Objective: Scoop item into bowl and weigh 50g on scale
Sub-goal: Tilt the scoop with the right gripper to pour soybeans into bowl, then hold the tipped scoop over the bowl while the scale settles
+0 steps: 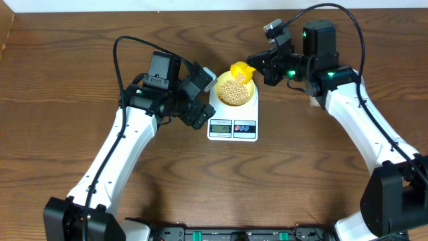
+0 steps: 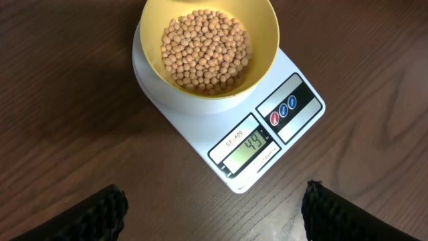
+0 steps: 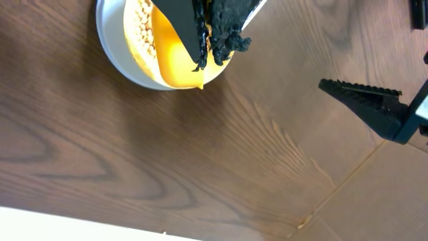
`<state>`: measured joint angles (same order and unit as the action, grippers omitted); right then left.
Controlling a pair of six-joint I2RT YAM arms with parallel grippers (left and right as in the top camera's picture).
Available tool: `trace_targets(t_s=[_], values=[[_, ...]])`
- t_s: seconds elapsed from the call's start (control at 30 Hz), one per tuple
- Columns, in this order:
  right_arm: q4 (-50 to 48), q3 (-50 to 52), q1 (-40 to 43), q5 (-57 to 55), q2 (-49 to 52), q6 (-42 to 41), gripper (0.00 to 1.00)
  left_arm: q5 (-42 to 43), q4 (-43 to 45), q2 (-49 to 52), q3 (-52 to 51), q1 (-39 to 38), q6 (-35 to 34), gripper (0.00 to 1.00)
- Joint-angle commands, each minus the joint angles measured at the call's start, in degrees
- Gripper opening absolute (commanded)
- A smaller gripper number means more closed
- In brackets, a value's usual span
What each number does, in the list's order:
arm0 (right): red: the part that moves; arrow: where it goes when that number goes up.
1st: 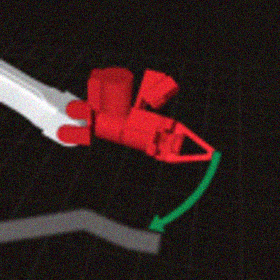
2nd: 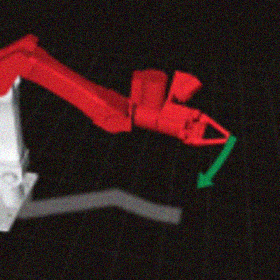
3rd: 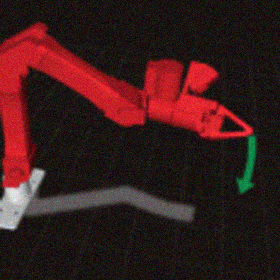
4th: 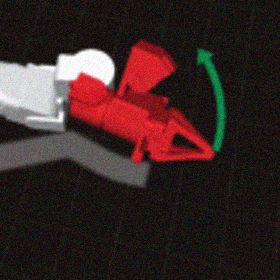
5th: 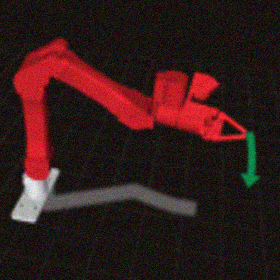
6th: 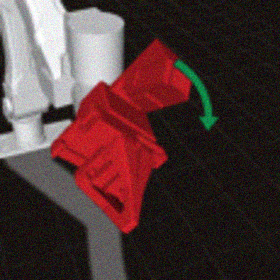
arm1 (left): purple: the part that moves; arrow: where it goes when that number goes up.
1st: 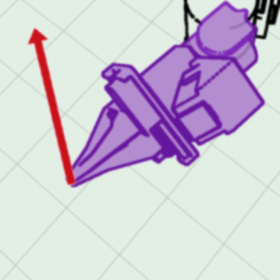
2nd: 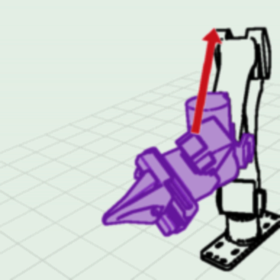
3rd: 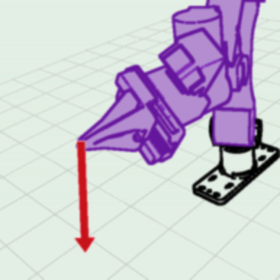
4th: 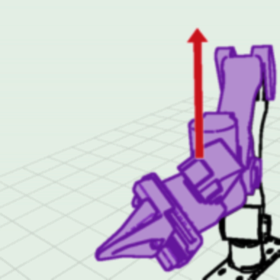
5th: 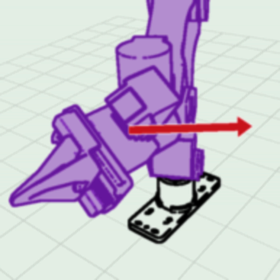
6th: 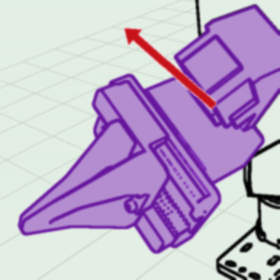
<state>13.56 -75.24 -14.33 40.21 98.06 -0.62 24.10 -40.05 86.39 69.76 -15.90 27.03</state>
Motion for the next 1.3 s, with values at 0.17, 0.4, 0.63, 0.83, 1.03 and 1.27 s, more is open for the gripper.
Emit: trace_targets(t_s=[0.17, 0.4, 0.63, 0.83, 1.03, 1.27], values=[[-0.55, -0.02, -0.37, -0.81, -1.36, -0.17, 0.01, 0.74, 0.02, -0.24, -0.66, 0.24, 0.37, 0.86], [-0.87, -0.02, -0.42, -0.83, -1.36, 0.98, 0.01, 0.74, 0.02, -0.24, -0.66, 0.24, 0.37, 0.86], [-1.22, -0.02, -0.39, -1.25, -1.36, 1.46, 0.01, 0.74, 0.02, -0.24, -0.66, 0.24, 0.37, 0.86], [-0.46, -0.02, -0.39, -1.16, -1.36, 1.25, 0.01, 0.74, 0.02, -0.24, -0.66, 0.24, 0.37, 0.86], [-0.48, -0.02, -0.35, -0.46, -1.36, -6.51, 0.01, 0.74, 0.02, -0.24, -0.66, 0.24, 0.37, 0.86], [-0.55, -0.02, -0.35, 0.79, -1.36, -7.48, 0.01, 0.74, 0.02, -0.24, -0.66, 0.24, 0.37, 0.86]])
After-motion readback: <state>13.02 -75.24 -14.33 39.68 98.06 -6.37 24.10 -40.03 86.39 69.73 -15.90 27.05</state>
